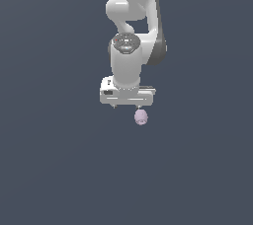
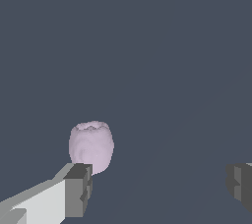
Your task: Pick up the object and move it to a goal position.
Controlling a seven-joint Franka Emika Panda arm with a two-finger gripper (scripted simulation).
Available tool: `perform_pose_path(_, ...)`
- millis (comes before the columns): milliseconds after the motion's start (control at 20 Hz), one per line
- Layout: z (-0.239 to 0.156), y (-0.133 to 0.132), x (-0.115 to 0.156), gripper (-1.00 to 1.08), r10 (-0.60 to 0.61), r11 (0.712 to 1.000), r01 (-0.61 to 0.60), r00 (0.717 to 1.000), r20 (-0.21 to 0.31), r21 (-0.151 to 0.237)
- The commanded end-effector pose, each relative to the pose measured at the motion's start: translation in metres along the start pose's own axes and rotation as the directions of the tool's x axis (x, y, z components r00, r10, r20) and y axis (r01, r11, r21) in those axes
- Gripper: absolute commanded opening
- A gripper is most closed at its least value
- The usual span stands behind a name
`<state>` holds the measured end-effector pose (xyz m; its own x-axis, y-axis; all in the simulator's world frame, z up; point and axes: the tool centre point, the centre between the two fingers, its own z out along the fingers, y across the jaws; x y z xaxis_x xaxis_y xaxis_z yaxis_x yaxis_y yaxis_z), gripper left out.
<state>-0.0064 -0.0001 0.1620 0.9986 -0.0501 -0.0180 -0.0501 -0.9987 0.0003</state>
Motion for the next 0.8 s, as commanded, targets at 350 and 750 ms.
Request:
perform_pose_path(350,0.009,0.024,0.001,1.00,0.067,0.998,-0.067,0.998,0.003,0.007)
perform_pose_path(750,0.014,0.019,0.000,1.00,0.064,0.998,-0.064,0.998,0.001,0.006)
